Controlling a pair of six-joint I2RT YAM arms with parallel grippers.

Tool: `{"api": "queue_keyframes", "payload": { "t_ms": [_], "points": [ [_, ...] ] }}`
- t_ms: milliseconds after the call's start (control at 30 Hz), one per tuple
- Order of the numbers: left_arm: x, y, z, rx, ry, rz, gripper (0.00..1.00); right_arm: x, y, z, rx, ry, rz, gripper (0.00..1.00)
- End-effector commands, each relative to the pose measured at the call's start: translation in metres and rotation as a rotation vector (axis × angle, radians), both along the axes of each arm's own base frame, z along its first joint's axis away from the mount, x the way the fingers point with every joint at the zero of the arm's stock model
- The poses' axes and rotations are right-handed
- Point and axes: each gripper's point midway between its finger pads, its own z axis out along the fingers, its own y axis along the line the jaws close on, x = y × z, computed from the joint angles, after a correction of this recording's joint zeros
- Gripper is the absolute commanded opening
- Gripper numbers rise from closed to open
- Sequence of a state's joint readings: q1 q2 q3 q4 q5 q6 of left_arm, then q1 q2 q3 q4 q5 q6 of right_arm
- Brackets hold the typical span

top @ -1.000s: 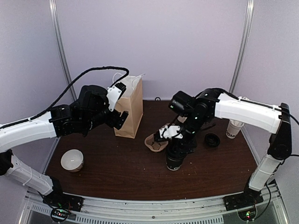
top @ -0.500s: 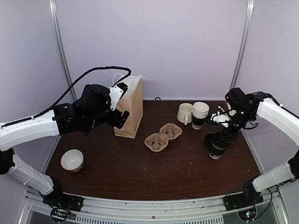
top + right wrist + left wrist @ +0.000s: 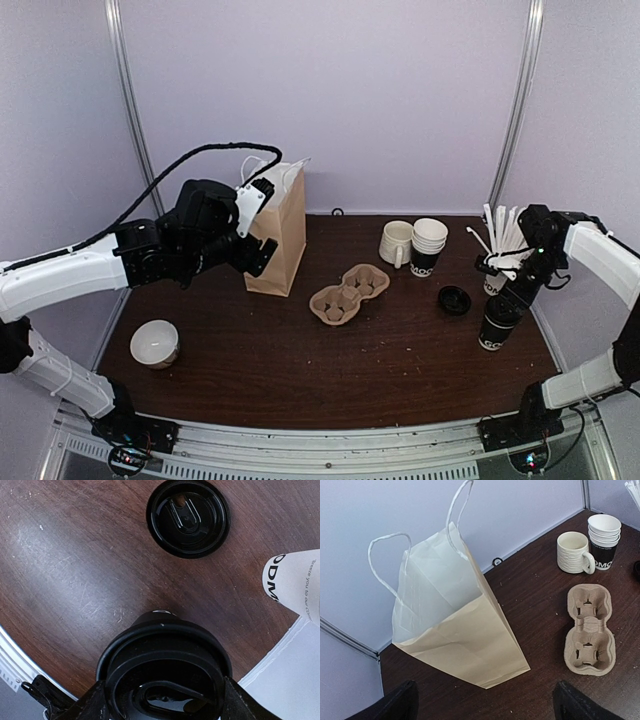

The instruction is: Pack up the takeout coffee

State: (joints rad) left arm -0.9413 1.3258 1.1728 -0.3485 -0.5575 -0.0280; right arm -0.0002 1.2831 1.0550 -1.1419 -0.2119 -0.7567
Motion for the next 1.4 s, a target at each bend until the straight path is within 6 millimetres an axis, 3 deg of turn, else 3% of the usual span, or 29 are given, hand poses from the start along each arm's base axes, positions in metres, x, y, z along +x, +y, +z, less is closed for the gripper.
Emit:
{"api": "queue_keyframes", "payload": {
  "t_ms": [0,133,300,500,700,767,833,900,967,1033,1167,1367],
  "points": [
    [0.003,-0.001,0.018,-0.055,-0.019,0.005,0.98,0.004,-0.008,-0.005,-0.004,-0.008,-0.021,0.67],
    [0.003,0.0,0.02,-0.058,-0.018,0.004,0.98,0.004,-0.013,-0.003,-0.005,-0.014,-0.038,0.67],
    [0.002,0.0,0.022,-0.066,-0.017,-0.001,0.98,0.001,-0.011,0.001,0.013,-0.02,-0.04,0.77],
    [0.0,0.0,0.025,-0.068,0.001,-0.004,0.98,-0.001,-0.003,0.021,0.066,-0.047,-0.07,0.89],
    [-0.001,-0.001,0.03,-0.069,0.009,-0.018,0.98,-0.01,0.005,0.035,0.111,-0.048,-0.072,0.94],
    [-0.002,0.001,0.039,-0.069,0.002,-0.022,0.95,-0.01,0.01,0.044,0.141,-0.078,-0.065,0.93],
    [0.003,0.023,0.057,-0.093,-0.041,0.097,0.84,-0.007,0.013,0.047,0.158,-0.106,-0.06,0.91],
    [-0.001,0.032,0.076,-0.154,-0.066,0.097,0.79,-0.009,0.022,0.049,0.205,-0.102,-0.03,0.87],
    [-0.012,0.018,0.086,-0.217,-0.052,-0.021,0.74,-0.012,0.033,0.055,0.264,-0.099,0.001,0.83],
    [-0.027,-0.012,0.08,-0.219,0.03,-0.195,0.66,-0.014,0.046,0.067,0.329,-0.117,0.037,0.81],
    [-0.036,-0.068,0.033,-0.123,0.264,-0.38,0.49,-0.01,0.075,0.086,0.415,-0.18,0.124,0.79],
    [-0.031,-0.115,-0.031,-0.036,0.477,-0.451,0.32,-0.004,0.11,0.091,0.471,-0.211,0.22,0.75]
  ]
}}
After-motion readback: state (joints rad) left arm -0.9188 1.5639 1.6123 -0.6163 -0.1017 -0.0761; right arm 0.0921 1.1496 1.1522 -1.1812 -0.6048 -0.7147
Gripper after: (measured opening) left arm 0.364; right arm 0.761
